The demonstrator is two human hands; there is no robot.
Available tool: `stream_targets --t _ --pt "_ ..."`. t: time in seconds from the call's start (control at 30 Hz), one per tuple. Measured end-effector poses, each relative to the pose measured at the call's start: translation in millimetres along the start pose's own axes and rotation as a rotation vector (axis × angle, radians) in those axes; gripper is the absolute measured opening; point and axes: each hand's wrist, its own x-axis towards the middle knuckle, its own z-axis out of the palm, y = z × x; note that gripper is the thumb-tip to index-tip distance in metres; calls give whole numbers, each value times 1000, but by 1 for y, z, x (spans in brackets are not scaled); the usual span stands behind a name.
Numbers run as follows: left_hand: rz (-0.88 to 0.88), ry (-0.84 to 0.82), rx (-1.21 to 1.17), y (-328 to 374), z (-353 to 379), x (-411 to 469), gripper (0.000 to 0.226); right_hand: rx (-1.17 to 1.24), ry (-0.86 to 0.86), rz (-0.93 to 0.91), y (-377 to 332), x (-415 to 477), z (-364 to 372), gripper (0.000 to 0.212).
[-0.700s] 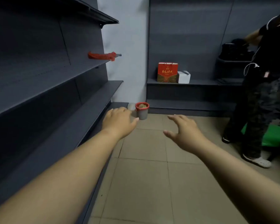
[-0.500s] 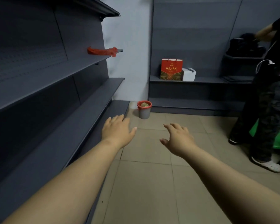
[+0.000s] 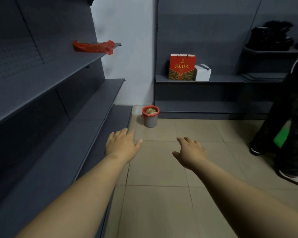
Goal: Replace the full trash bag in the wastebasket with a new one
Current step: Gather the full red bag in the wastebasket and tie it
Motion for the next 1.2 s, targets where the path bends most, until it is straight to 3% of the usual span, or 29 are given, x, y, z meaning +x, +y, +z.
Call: stream_targets --t 0.6,0.93,1.2 --pt "-7 9 -3 24 38 387 60 -42 8 -17 -10 392 -51 64" --pt "-39 -34 -65 19 73 569 56 -61 -38 -49 -39 577 -54 63" --pt "-20 -33 -66 -7 102 768 61 -28 -50 -59 -82 771 -55 56"
